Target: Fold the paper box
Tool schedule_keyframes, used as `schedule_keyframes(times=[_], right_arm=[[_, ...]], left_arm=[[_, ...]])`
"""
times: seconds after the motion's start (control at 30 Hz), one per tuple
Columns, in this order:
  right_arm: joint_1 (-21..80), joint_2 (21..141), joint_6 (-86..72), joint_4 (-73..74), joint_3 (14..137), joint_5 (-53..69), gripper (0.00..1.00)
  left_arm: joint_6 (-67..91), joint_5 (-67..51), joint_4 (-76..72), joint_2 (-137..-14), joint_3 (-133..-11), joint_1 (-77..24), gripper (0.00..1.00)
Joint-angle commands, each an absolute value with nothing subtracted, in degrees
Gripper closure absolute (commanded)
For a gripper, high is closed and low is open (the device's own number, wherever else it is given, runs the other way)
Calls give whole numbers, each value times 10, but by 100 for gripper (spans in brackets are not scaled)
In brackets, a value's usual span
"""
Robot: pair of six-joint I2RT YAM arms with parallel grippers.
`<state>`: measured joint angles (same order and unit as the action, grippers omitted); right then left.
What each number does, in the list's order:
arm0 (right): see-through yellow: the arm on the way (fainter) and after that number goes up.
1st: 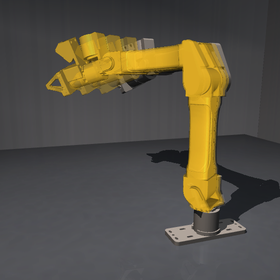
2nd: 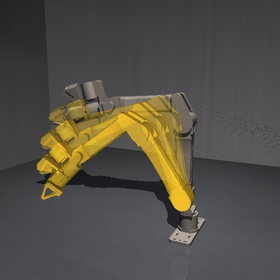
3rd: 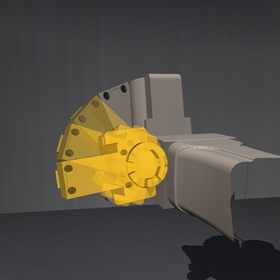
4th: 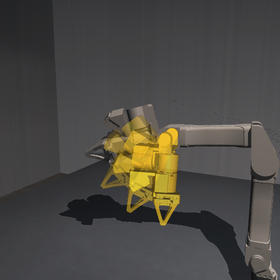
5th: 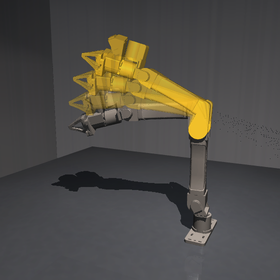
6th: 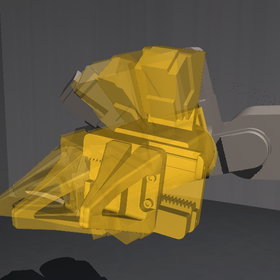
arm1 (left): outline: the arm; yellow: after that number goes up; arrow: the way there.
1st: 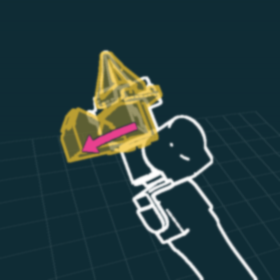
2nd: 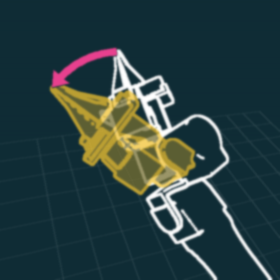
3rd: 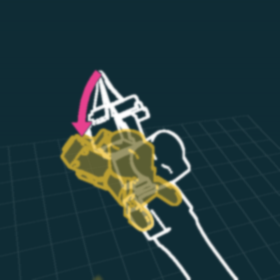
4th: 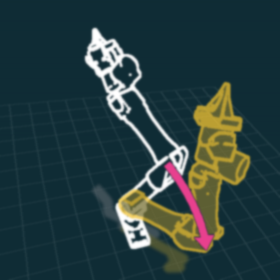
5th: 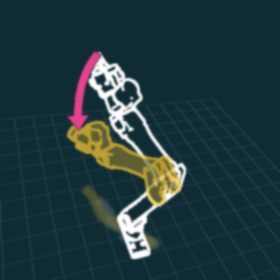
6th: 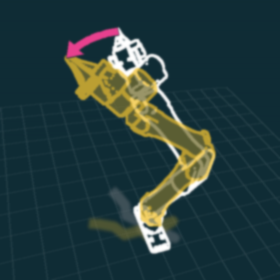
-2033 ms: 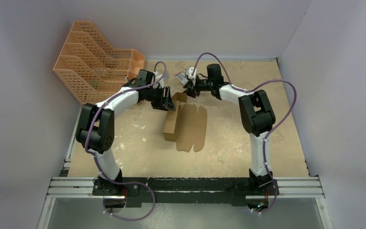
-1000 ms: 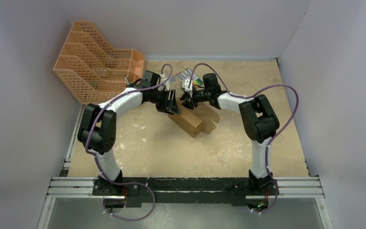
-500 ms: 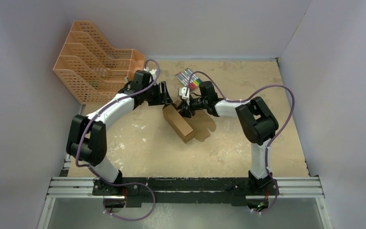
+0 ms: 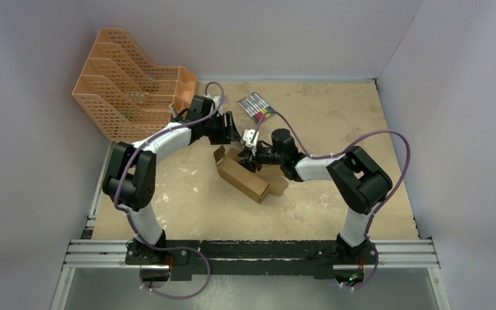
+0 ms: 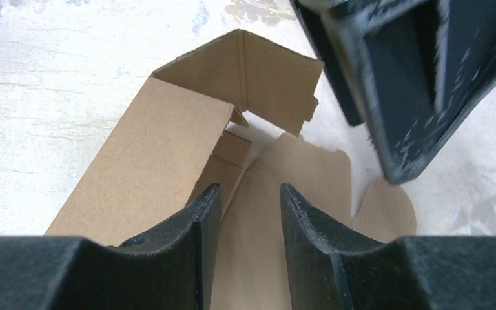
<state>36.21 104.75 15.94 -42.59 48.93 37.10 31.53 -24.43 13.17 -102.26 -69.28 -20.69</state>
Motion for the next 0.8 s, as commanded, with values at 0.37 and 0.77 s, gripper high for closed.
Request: schedule_keyframes(times=[0.37,0.77], right_arm=[[338,883,248,-138,502,256,56],[381,783,122,-124,404,193,57]], left_arm=[[456,82,328,-740,-638,-239,41],[574,-34,134,-732,-483,-296,41]])
